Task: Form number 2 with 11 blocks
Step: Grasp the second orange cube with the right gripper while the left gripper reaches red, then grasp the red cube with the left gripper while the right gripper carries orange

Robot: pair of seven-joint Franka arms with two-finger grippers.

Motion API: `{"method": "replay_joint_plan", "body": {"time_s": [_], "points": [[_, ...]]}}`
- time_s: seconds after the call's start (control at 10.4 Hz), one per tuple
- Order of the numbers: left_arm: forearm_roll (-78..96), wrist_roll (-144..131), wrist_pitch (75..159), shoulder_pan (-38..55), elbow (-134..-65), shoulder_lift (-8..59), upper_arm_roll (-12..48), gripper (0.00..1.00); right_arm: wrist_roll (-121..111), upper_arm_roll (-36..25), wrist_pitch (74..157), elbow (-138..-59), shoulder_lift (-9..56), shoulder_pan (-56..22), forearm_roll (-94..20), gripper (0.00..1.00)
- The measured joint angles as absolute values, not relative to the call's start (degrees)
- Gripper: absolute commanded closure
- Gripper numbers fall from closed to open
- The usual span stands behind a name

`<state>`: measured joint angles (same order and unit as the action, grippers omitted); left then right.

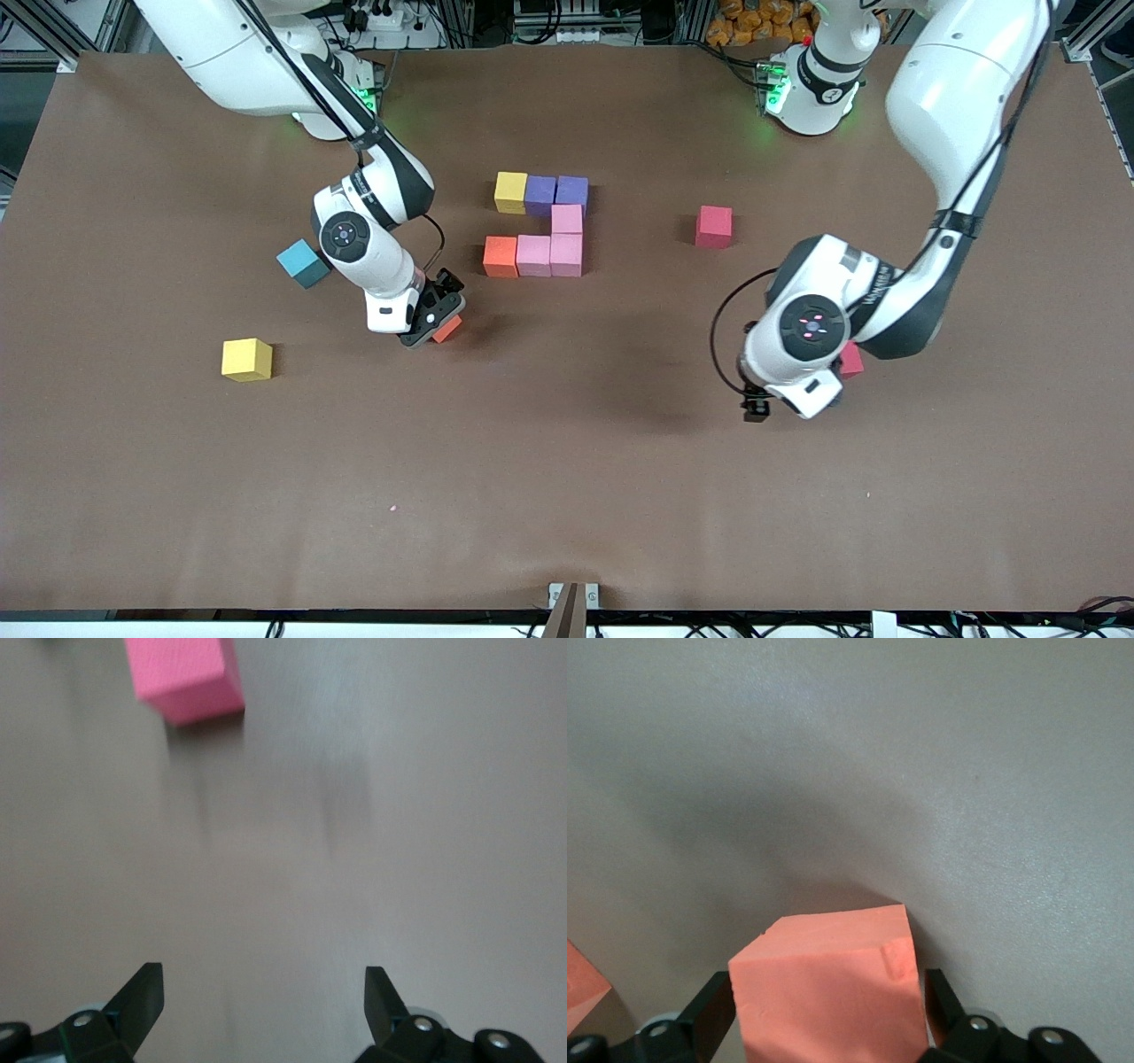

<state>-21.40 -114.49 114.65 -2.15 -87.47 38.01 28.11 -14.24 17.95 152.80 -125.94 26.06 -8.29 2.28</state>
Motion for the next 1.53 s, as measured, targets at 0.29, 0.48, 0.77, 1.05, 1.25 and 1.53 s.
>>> {"method": "replay_joint_plan", "body": {"time_s": [0.29,0.48,0.77,1.05,1.25,1.53], "points": [[-21.4,-97.7,115.2,-7.7,-91.5,35.5,29.0,0.00,-13.9,17.9,153.0,-125.7,26.0,-8.3,2.3,0.57],[-21.4,-85.5,115.2,-9.8,-93.1,34.6,29.1,0.00,-13.1,17.8,152.2,-125.1,25.1,-8.3,2.3,0.57],[-21.4,-69.1,115.3,-11.8,-95.8,33.0,29.2,0.00,-4.0,18.0,148.3,-124.2,22.3,-9.3,2.2,0.57],[-21.4,-57.0,117.6,-13.3,-97.5,32.7,29.1,0.00,16.4,18.0,148.2,-123.9,21.7,-15.7,2.2,0.57],[-21.4,-49.5,121.0,-15.4,-99.0,32.7,29.1,0.00,27.7,18.0,148.2,-123.5,21.7,-17.6,2.2,0.57],[-21.4,-43.7,125.3,-18.0,-101.2,32.6,29.2,0.00,39.4,18.0,148.5,-123.4,22.0,-19.3,2.3,0.57]]}}
